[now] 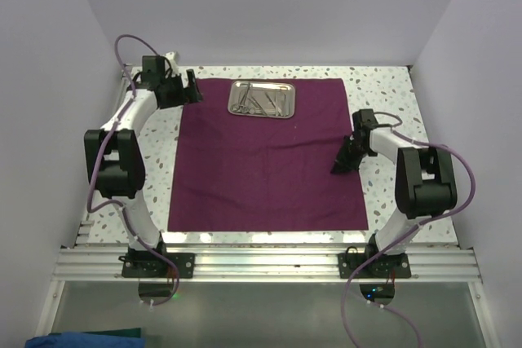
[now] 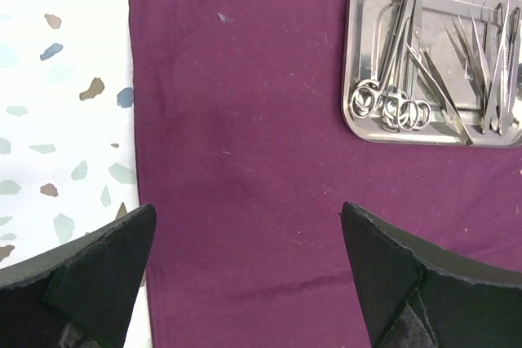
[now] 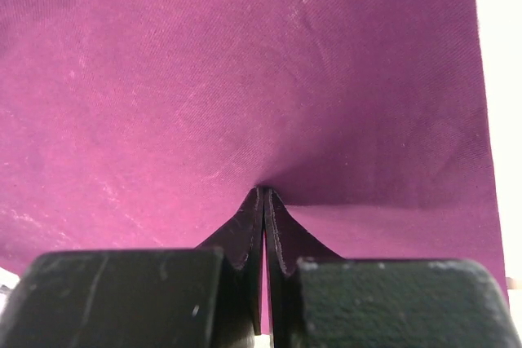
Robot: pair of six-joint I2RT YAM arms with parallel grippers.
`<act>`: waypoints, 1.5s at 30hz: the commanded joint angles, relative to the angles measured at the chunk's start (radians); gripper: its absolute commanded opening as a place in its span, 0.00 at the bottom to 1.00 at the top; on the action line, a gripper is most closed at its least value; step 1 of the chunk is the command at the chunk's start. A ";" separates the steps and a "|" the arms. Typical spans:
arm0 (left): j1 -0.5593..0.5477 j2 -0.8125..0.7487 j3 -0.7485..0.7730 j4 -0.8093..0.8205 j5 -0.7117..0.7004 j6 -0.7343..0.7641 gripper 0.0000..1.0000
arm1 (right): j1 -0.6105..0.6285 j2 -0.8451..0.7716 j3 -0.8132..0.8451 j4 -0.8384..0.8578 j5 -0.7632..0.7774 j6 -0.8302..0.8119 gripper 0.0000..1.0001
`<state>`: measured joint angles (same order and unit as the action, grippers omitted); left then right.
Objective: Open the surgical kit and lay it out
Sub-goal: Open the surgical kit at the center of the board.
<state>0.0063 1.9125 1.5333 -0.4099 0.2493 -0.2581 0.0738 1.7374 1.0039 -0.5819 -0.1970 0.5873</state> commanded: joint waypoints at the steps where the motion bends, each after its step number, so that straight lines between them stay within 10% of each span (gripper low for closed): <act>1: 0.001 -0.061 0.057 -0.033 0.014 0.043 1.00 | 0.001 -0.012 -0.106 0.002 0.065 -0.009 0.00; 8: 0.003 -0.124 0.005 0.035 -0.007 0.031 1.00 | 0.000 -0.079 -0.218 -0.013 0.107 -0.018 0.00; 13: 0.012 -0.099 0.007 0.100 0.226 -0.030 1.00 | 0.000 -0.116 -0.177 -0.021 0.091 -0.044 0.01; 15: 0.015 -0.064 0.039 0.079 0.298 -0.038 1.00 | 0.000 -0.130 -0.116 -0.041 0.077 -0.055 0.24; 16: 0.012 -0.053 0.103 0.051 0.271 -0.035 1.00 | 0.000 -0.136 -0.090 -0.050 0.071 -0.067 0.61; 17: 0.011 -0.038 0.137 0.002 0.205 -0.023 1.00 | 0.000 -0.150 -0.032 -0.071 0.067 -0.072 0.75; 19: 0.006 -0.041 0.253 -0.030 0.162 -0.010 1.00 | 0.001 -0.165 0.065 -0.117 0.065 -0.086 0.95; 22: -0.023 -0.101 0.318 0.001 0.134 -0.027 1.00 | 0.001 -0.200 0.186 -0.171 0.051 -0.106 0.98; 25: -0.019 -0.157 0.181 0.208 0.223 -0.157 1.00 | 0.001 -0.219 0.296 -0.252 0.059 -0.135 0.98; 28: 0.035 -0.124 -0.253 0.950 0.715 -0.553 1.00 | 0.020 -0.208 0.344 -0.289 0.087 -0.132 0.98; 29: 0.041 -0.063 -0.333 1.492 0.763 -0.963 1.00 | 0.024 -0.211 0.338 -0.280 0.079 -0.123 0.98; 32: 0.032 0.175 -0.319 1.981 0.768 -1.424 1.00 | 0.034 -0.222 0.325 -0.253 0.067 -0.101 0.98; 33: 0.034 0.155 -0.349 1.941 0.730 -1.370 1.00 | 0.034 -0.223 0.328 -0.256 0.071 -0.104 0.98; 35: 0.028 -0.086 -0.340 1.222 0.523 -0.746 1.00 | 0.038 -0.237 0.337 -0.277 0.126 -0.125 0.98; 37: -0.110 -0.218 -0.103 0.557 -0.078 -0.369 1.00 | 0.040 -0.262 0.334 -0.298 0.189 -0.139 0.98; 38: -0.146 -0.210 -0.061 0.560 -0.090 -0.213 1.00 | 0.038 -0.272 0.325 -0.300 0.195 -0.139 0.99; 42: -0.097 0.030 0.247 0.400 0.110 -0.449 1.00 | 0.038 -0.320 0.247 -0.268 0.214 -0.135 0.98; 45: -0.223 0.199 0.532 0.093 -0.159 -0.278 1.00 | 0.040 -0.334 0.210 -0.259 0.209 -0.138 0.98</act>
<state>-0.1513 1.9900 1.8679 0.0494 0.3332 -0.6998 0.1116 1.4368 1.2362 -0.8467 -0.0162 0.4675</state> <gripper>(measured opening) 0.995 0.983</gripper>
